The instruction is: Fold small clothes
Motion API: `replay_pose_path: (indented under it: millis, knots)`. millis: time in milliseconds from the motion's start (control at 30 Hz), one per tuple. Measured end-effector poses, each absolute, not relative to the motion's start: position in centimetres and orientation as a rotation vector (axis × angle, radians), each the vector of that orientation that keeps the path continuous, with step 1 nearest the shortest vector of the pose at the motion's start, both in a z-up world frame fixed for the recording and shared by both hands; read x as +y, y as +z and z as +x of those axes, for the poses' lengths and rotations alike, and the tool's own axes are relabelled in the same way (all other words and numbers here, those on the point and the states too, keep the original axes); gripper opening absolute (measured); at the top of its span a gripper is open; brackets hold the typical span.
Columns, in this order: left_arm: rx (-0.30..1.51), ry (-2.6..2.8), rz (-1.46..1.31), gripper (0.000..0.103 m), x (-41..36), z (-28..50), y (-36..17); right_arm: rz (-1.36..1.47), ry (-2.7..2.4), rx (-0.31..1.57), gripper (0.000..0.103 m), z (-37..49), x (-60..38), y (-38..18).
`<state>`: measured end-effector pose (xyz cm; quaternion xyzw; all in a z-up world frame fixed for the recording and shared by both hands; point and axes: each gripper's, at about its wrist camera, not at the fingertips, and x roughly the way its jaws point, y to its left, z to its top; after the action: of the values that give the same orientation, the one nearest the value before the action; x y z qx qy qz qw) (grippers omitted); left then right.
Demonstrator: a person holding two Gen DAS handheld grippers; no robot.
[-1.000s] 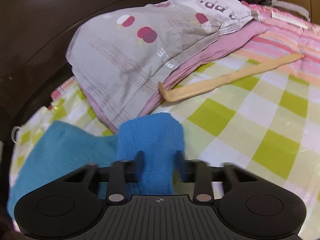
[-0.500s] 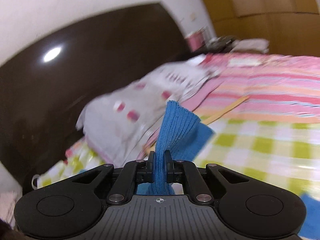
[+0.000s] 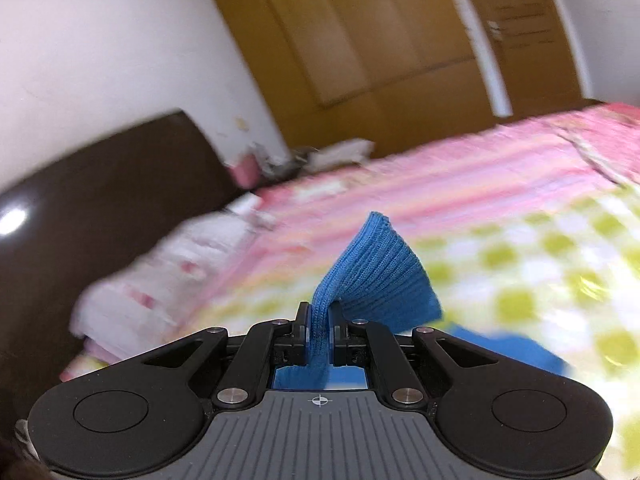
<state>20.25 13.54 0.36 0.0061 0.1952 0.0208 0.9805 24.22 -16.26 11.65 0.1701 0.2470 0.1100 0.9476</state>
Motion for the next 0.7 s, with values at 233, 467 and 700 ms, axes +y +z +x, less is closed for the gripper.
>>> replay_pose_path:
  millis: [233, 467, 700]
  knots:
    - [0.409, -0.023, 0.114, 0.101, 10.7, 19.9, -0.5, 0.464, 0.119, 0.713, 0.014, 22.8, -20.4, 2.6]
    - [0.417, -0.04, 0.18, 0.101, 9.5, 19.9, -1.1, 0.536, 0.083, 0.709, 0.037, 22.6, -22.2, 0.5]
    - [0.439, -0.038, 0.173, 0.101, 9.4, 20.3, -1.5, 0.652, 0.077, 0.704, 0.037, 23.5, -24.9, -1.2]
